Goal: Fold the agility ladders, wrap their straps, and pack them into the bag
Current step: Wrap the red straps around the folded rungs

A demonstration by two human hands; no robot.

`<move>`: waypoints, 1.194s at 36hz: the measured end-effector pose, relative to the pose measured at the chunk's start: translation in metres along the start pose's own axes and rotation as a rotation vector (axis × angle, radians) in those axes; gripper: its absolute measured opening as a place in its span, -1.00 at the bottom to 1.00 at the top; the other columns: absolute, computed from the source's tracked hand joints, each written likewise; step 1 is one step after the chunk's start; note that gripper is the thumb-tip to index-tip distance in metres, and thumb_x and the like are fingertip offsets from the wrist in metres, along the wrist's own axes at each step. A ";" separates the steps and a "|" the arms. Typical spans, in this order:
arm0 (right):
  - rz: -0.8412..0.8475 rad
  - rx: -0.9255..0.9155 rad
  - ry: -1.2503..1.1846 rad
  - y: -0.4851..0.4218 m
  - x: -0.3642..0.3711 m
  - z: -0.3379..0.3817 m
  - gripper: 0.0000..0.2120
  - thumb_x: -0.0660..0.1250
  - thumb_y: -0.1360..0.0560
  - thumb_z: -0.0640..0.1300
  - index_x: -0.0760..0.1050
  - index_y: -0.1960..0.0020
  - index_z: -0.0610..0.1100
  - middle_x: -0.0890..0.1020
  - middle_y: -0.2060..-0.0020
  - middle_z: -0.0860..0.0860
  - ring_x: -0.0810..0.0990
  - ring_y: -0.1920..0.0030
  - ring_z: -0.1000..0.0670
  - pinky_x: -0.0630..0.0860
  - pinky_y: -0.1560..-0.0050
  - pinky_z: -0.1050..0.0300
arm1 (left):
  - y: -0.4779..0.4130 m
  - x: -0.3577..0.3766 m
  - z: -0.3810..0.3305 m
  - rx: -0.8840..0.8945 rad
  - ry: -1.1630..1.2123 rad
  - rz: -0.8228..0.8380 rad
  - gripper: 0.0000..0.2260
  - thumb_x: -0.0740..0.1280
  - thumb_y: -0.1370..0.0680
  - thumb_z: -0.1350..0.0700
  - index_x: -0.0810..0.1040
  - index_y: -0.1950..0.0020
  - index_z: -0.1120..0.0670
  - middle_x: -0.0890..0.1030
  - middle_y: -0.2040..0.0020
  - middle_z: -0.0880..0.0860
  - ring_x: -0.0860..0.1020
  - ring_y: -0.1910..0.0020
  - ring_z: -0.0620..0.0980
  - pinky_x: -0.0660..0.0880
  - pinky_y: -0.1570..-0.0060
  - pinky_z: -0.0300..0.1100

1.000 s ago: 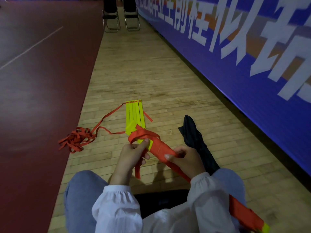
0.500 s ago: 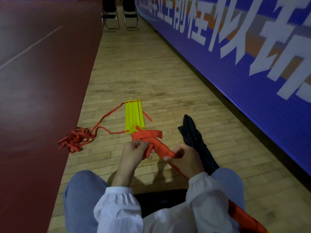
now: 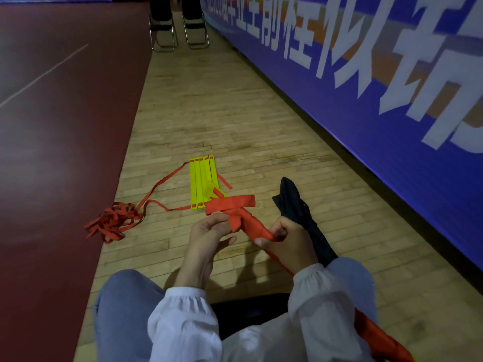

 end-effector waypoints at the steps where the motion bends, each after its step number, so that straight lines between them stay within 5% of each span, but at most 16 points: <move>1: 0.002 -0.002 0.007 0.000 -0.001 0.000 -0.70 0.58 -0.29 -0.10 0.43 0.31 -0.04 0.61 0.35 0.03 0.59 0.27 0.02 0.51 0.20 0.09 | -0.002 0.002 0.000 0.006 0.005 -0.010 -0.97 0.39 -0.48 0.31 0.58 0.15 0.21 0.63 0.20 0.16 0.62 0.17 0.01 0.57 0.19 -0.17; 8: -0.007 0.013 0.048 -0.003 -0.005 -0.006 -0.71 0.57 -0.31 -0.05 0.44 0.26 -0.07 0.61 0.31 0.07 0.60 0.24 0.04 0.54 0.16 0.05 | -0.023 0.024 0.005 -0.010 -0.063 -0.137 -0.79 0.46 -0.47 0.09 0.49 0.25 0.14 0.60 0.37 0.08 0.57 0.34 -0.06 0.54 0.23 -0.16; 12: -0.008 0.032 0.068 -0.006 -0.004 -0.015 -0.69 0.55 -0.33 -0.05 0.40 0.26 -0.05 0.59 0.31 0.07 0.59 0.23 0.01 0.53 0.15 0.03 | -0.037 0.037 0.010 -0.029 -0.143 -0.136 -0.77 0.46 -0.46 0.07 0.51 -0.01 0.14 0.60 0.14 0.08 0.60 0.12 0.03 0.58 0.24 -0.09; 15: -0.018 0.031 0.073 -0.010 0.002 -0.022 -0.70 0.53 -0.34 -0.07 0.38 0.23 -0.03 0.57 0.28 0.06 0.57 0.23 0.01 0.50 0.20 0.08 | -0.047 0.042 0.011 -0.112 -0.087 -0.064 -0.70 0.43 -0.47 0.14 0.49 -0.16 0.15 0.58 0.16 0.07 0.60 0.17 0.05 0.55 0.39 -0.16; 18: -0.055 -0.021 0.080 -0.015 0.011 -0.025 -0.64 0.49 -0.39 -0.16 0.39 -0.08 -0.02 0.52 0.11 0.10 0.59 0.12 0.02 0.44 0.24 0.19 | -0.059 0.045 0.010 -0.168 -0.142 -0.040 -0.47 0.49 -0.35 0.11 0.47 -0.26 0.25 0.63 0.03 0.21 0.61 0.19 0.09 0.53 0.43 -0.15; 22: -0.008 -0.167 0.117 -0.024 0.018 -0.028 -0.20 0.42 -0.45 -0.24 0.10 -0.53 0.11 0.45 -0.14 0.09 0.53 -0.07 0.09 0.50 0.00 0.19 | -0.080 0.048 0.018 -0.202 -0.177 -0.087 -0.15 0.52 -0.09 0.03 0.37 -0.32 0.28 0.59 -0.10 0.30 0.62 0.11 0.13 0.53 0.44 -0.13; 26: 0.132 -0.202 0.210 -0.038 0.019 -0.037 -0.25 0.40 -0.49 -0.07 0.07 -0.54 0.17 0.44 -0.23 0.01 0.54 -0.14 -0.05 0.52 -0.10 0.03 | -0.090 0.053 0.024 -0.212 -0.199 -0.082 -0.30 0.56 -0.30 0.07 0.36 -0.34 0.27 0.59 -0.10 0.26 0.59 0.12 0.08 0.51 0.49 -0.19; 31: 0.267 -0.063 0.156 -0.064 0.021 -0.042 -0.28 0.39 -0.48 -0.13 0.13 -0.52 0.15 0.47 -0.29 -0.05 0.51 -0.24 -0.09 0.50 -0.20 -0.04 | -0.099 0.056 0.029 -0.286 -0.247 -0.018 -0.69 0.42 -0.51 0.14 0.47 -0.20 0.18 0.54 0.18 0.10 0.53 0.23 0.00 0.52 0.40 -0.14; 36: 0.451 0.072 -0.032 -0.089 0.012 -0.043 -0.40 0.37 -0.48 -0.26 0.28 -0.47 -0.05 0.55 -0.19 -0.07 0.59 -0.13 -0.06 0.54 -0.13 0.09 | -0.113 0.064 0.033 -0.292 -0.273 -0.012 -0.70 0.44 -0.50 0.11 0.45 -0.15 0.18 0.55 0.17 0.11 0.54 0.24 0.01 0.53 0.53 -0.24; 40: 0.416 0.117 0.005 -0.115 -0.002 -0.052 -0.46 0.31 -0.51 -0.21 0.29 -0.46 -0.02 0.56 -0.18 -0.13 0.57 -0.14 -0.17 0.51 -0.19 -0.07 | -0.138 0.089 0.035 -0.251 -0.280 -0.017 -0.68 0.45 -0.49 0.09 0.45 -0.13 0.19 0.56 0.08 0.17 0.54 0.25 0.01 0.51 0.58 -0.23; 43: 0.414 0.201 -0.004 -0.143 -0.014 -0.068 -0.51 0.25 -0.55 -0.25 0.30 -0.45 -0.05 0.55 -0.15 -0.19 0.57 0.05 -0.13 0.51 0.10 0.11 | -0.166 0.111 0.044 -0.267 -0.294 0.020 -0.74 0.44 -0.50 0.08 0.46 -0.07 0.16 0.57 -0.01 0.19 0.56 0.22 0.02 0.53 0.57 -0.23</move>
Point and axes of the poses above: each hand's wrist, its own y-axis away from the middle knuckle, its own x-axis out of the palm, z = x × y, the point moved 1 cm from there along -y, towards the middle knuckle
